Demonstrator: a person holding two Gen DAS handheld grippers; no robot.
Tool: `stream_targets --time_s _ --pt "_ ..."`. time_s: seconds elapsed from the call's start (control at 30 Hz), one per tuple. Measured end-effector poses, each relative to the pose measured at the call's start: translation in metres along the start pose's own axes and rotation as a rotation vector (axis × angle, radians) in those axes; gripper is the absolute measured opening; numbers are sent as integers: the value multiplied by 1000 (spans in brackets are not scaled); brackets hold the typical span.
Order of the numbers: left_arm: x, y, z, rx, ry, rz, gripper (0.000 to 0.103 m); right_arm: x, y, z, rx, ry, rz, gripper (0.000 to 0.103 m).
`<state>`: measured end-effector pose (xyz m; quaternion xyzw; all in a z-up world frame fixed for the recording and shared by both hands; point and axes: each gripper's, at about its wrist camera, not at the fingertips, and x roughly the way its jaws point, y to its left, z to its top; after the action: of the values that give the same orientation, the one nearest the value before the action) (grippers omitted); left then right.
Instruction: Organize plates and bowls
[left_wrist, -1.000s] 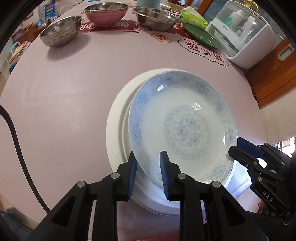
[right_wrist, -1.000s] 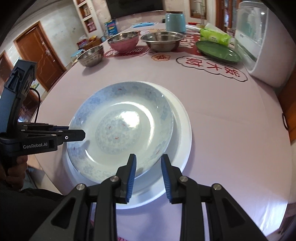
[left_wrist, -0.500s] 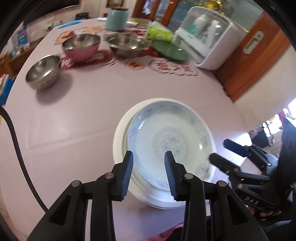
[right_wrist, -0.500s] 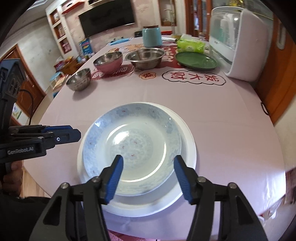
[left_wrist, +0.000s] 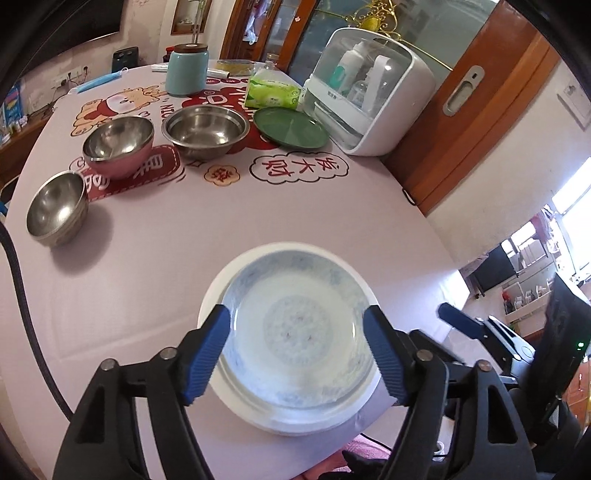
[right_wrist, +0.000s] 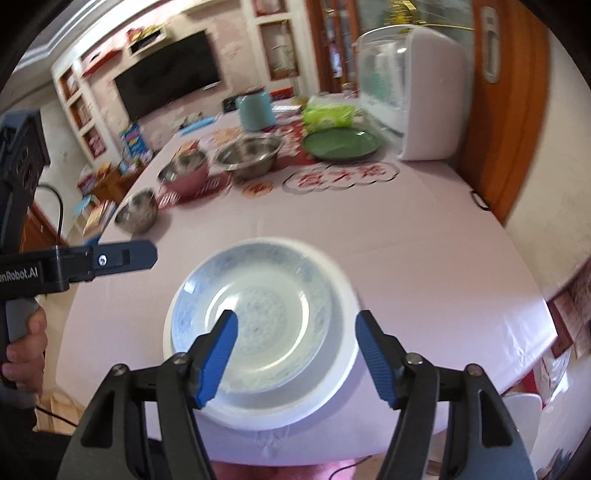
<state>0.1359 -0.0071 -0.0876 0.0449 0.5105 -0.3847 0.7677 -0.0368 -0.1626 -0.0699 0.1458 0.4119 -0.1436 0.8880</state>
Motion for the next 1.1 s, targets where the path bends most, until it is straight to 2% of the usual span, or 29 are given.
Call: stream_targets --time_s 0.2,0.53,0.7,0.87,1.1 --pt "4 -17 40 0 -2 51 76 -6 -32 34 68 -57 33 72" --pt "17 -57 106 -29 -29 134 80 3 -92 104 97 -113 89 79" --pt "24 -74 138 -53 -42 192 80 19 -118 142 87 -115 114 79" --pt "32 -86 170 -77 -59 215 80 39 -136 173 80 -119 156 79" --pt "56 -91 216 -110 -94 232 80 76 -150 207 44 -119 155 79"
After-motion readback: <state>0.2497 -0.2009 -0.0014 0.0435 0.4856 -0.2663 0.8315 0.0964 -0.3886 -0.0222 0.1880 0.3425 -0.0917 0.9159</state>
